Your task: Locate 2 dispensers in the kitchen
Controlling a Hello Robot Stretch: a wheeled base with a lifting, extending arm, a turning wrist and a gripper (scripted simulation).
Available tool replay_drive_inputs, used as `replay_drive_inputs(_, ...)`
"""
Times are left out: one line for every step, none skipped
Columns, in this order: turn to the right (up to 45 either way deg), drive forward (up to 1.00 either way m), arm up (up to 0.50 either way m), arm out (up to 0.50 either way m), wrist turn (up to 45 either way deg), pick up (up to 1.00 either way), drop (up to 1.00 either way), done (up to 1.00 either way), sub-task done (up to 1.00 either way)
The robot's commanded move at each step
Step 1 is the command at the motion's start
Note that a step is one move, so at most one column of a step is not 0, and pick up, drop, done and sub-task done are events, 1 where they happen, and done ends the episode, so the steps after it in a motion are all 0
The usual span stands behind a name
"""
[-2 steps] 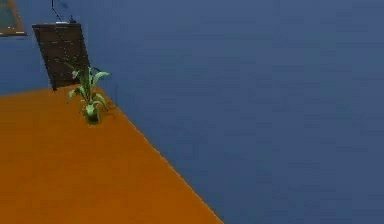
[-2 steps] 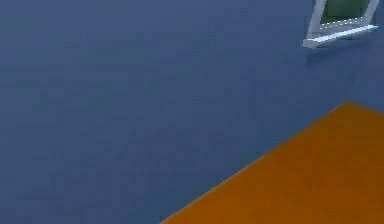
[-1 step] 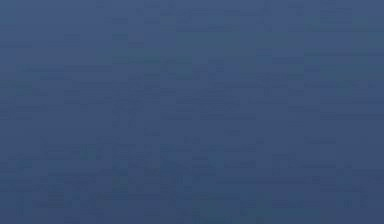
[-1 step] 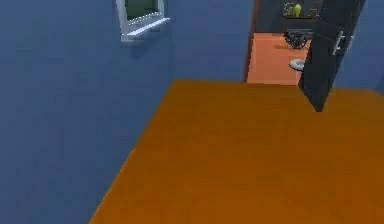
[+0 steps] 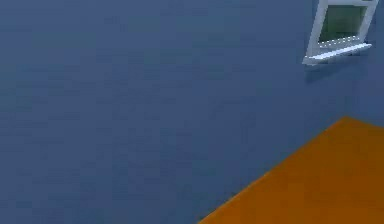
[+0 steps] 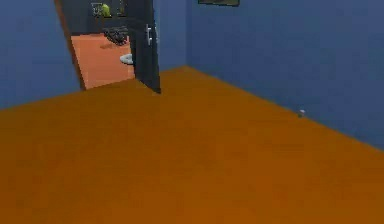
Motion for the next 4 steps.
replay_drive_inputs(45.0, 0.00, 0.00, 0.00, 0.0, 0.00, 0.00, 0.00, 0.00)
replay_drive_inputs(18.0, 0.00, 0.00, 0.00, 0.0, 0.00, 0.00, 0.00, 0.00)
replay_drive_inputs(0.0, 1.00, 0.00, 0.00, 0.0, 0.00, 0.00, 0.00, 0.00)
replay_drive_inputs(0.0, 1.00, 0.00, 0.00, 0.0, 0.00, 0.00, 0.00, 0.00)
